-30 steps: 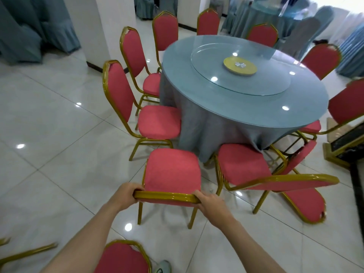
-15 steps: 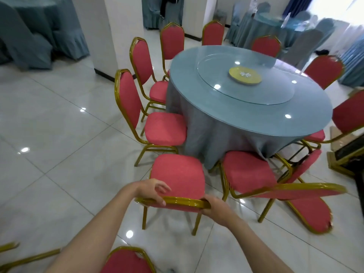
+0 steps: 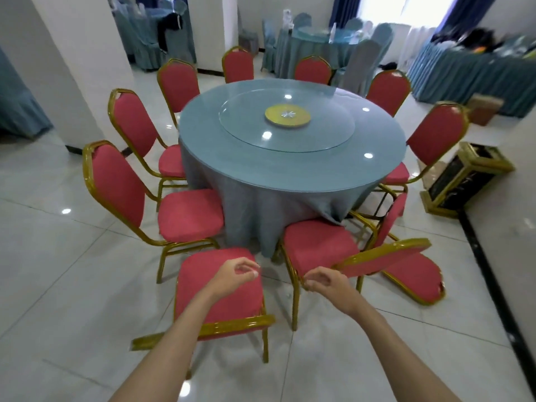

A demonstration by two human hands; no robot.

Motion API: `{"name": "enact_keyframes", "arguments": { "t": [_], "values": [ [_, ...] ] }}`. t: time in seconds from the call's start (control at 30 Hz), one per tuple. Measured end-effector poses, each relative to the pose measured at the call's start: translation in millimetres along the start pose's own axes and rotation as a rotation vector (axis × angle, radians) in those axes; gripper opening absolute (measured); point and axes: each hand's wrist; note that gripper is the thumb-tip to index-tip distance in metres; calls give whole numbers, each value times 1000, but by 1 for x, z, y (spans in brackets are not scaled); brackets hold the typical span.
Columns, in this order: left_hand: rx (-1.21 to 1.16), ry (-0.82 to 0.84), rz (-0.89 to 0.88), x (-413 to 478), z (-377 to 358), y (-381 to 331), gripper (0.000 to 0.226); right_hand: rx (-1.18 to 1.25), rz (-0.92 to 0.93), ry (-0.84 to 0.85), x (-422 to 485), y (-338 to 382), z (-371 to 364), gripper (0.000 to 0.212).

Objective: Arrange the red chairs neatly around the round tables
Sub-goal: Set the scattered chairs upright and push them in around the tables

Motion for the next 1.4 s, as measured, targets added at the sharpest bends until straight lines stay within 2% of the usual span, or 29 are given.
{"name": "enact_keyframes", "arguments": {
  "t": [0.43, 0.63, 1.03, 1.4],
  "values": [
    [-80, 122, -78, 110, -257, -169, 11, 456, -137, -352, -65, -152, 216, 13],
    [-160, 92, -135, 147, -348, -239, 14, 616, -233, -569, -91, -219, 296, 16],
    [-248, 142, -82, 303, -492, -321, 16, 661, -359, -603, -28, -334, 420, 19],
    [-324, 150, 9, 470, -571, -377, 10, 588, -434, -596, 78, -413, 579, 19]
  ]
}}
Point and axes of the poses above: each hand's wrist, its own x-axis towards the middle knuckle, its own z-axis out of the back of the hand, y = z × x
